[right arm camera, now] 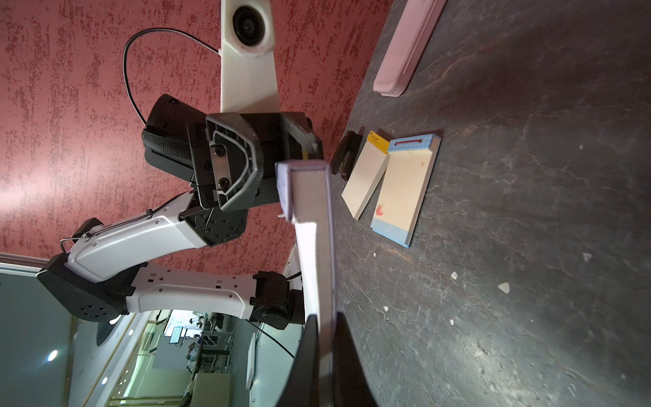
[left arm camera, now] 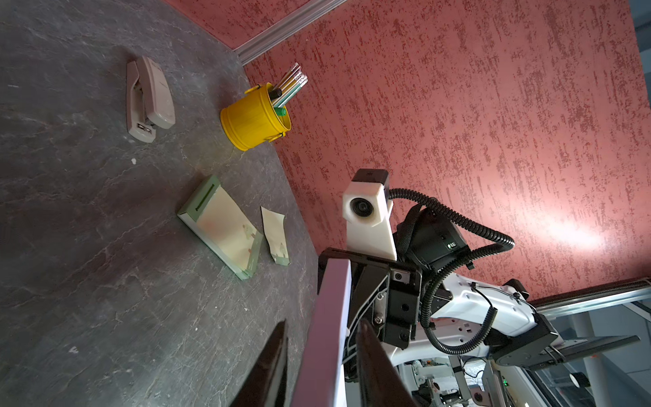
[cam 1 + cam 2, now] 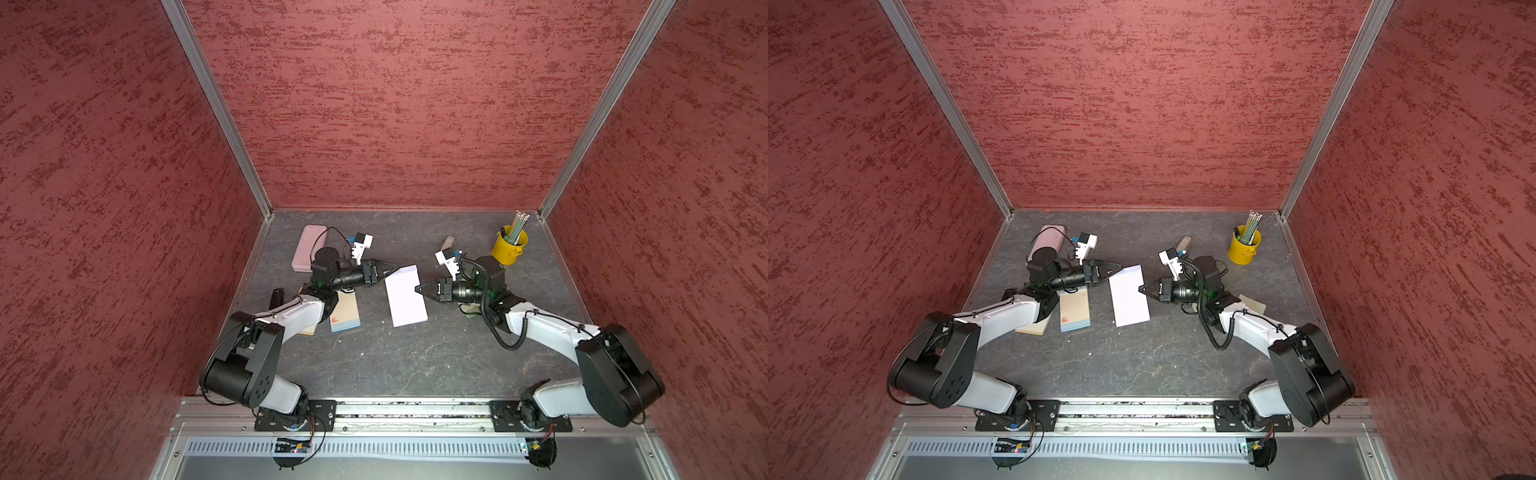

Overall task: Tear off pages from different memo pads
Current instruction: Pick up the memo pad from the center of the board.

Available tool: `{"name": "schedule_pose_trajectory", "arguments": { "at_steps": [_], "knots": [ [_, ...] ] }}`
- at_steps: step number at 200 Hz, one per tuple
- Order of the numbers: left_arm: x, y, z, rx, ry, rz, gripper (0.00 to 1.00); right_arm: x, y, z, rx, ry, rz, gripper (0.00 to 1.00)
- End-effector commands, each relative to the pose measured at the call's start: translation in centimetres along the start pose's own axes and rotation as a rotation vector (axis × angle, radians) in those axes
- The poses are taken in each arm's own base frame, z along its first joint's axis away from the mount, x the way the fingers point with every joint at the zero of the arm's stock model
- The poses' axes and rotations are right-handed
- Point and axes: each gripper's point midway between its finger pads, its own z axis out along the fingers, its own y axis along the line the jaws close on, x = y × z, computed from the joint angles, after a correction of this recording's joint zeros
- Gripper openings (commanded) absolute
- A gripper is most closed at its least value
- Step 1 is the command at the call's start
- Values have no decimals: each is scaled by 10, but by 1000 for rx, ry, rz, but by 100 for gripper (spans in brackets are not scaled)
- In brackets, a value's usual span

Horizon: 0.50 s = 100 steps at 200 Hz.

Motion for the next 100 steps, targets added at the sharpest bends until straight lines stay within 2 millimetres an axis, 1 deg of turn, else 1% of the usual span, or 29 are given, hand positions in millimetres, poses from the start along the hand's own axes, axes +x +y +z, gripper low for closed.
{"name": "schedule_pose_trajectory", "arguments": {
  "at_steps": [1, 9, 30, 43, 51, 54, 56, 61, 66, 71, 76, 82, 95, 100],
  "knots": [
    [3, -11, 0, 21, 42, 48, 33, -8, 11, 4, -31, 6, -17, 0],
    [5, -9, 1, 12, 51, 49, 31, -9, 11, 4, -33, 6, -16, 0],
    [6, -5, 1, -1, 56, 43, 17, -9, 8, 5, -28, 4, -11, 0],
    [4, -2, 0, -9, 49, 30, 12, -10, 7, 5, -24, -2, -9, 0],
    [2, 3, -1, -22, 39, 15, 10, -10, 4, 5, -10, -8, -5, 11],
    [0, 5, -2, -28, 32, 12, 9, -10, 2, 5, -1, -10, -3, 18],
    [-1, 7, -2, -35, 27, 6, 8, -10, 0, 5, 8, -14, -2, 21],
    [-4, 13, -5, -56, 13, -13, 7, -12, -5, 3, 40, -29, -5, 34],
    [-6, 20, -7, -81, -1, -33, 5, -13, -13, 2, 90, -46, -8, 42],
    [-10, 29, -11, -112, -18, -62, 4, -14, -26, -1, 162, -64, -21, 45],
    [-13, 36, -15, -135, -32, -82, 3, -15, -36, -6, 234, -80, -46, 47],
    [-11, 49, -19, -178, -36, -130, 2, -16, -47, -11, 324, -94, -81, 48],
    [-13, 60, -26, -230, -63, -145, 1, -16, -70, -26, 534, -113, -181, 50],
    [-13, 63, -27, -245, -73, -142, 1, -15, -74, -28, 604, -112, -237, 50]
  ]
}}
